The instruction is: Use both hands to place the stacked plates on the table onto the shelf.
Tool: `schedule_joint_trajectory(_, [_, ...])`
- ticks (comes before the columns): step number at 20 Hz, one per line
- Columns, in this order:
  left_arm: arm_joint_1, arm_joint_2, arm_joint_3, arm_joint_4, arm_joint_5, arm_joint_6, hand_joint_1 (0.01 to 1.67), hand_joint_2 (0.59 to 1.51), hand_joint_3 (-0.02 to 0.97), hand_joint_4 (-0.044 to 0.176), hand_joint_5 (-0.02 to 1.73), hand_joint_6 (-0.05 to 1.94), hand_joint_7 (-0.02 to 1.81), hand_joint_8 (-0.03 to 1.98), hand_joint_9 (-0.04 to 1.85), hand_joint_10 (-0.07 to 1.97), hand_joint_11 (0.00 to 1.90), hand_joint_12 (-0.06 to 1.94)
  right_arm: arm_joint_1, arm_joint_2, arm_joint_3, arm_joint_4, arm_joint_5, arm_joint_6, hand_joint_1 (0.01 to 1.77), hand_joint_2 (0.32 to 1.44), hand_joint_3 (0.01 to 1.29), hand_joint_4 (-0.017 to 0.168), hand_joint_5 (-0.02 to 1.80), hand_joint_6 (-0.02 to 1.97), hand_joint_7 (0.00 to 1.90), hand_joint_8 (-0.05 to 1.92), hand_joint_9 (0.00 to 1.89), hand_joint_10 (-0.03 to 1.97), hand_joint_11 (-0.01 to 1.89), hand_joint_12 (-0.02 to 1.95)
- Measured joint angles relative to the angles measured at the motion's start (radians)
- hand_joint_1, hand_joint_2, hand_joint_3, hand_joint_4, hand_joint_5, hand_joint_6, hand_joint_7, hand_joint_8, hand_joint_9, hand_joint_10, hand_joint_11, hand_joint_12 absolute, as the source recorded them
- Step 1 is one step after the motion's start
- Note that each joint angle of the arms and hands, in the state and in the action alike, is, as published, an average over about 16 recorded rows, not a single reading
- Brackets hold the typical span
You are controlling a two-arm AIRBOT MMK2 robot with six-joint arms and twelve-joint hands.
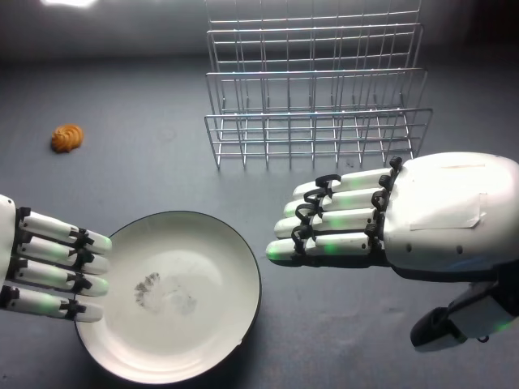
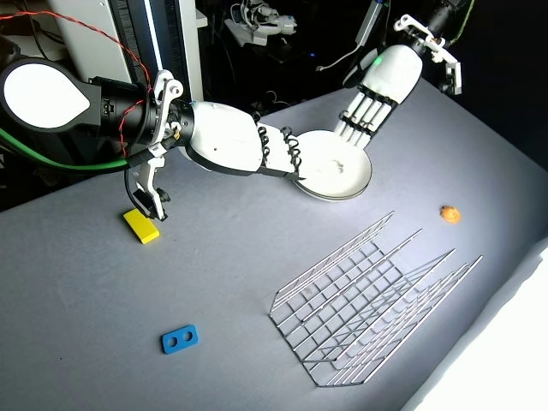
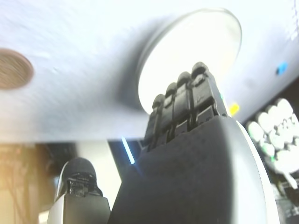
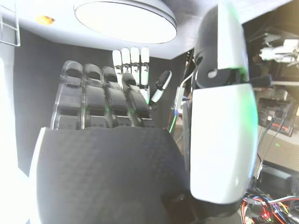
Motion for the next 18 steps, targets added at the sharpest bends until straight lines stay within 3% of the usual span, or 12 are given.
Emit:
schedule_joint_trajectory(10, [0.026, 0.016, -0.048, 0.012, 0.091, -0.047, 0.01, 1.057, 0.02, 0.001, 0.02, 0.01, 0.02, 0.0, 0.02, 0.01, 0.01, -0.01, -0.003, 0.0, -0.022, 0.009, -0.011, -0.076, 1.14, 0.89, 0.02, 0.002, 0.01, 0.02, 0.01, 0.01, 0.02, 0.0, 0.02, 0.02])
schedule_joint_trajectory(18, [0.045, 0.006, -0.069, 0.002, 0.132, -0.073, 0.01, 1.048, 0.02, 0.001, 0.04, 0.01, 0.02, 0.0, 0.02, 0.01, 0.01, -0.01, -0.034, -0.003, -0.03, 0.168, 0.024, -0.266, 1.17, 0.86, 0.02, 0.0, 0.01, 0.02, 0.01, 0.01, 0.02, 0.0, 0.02, 0.02])
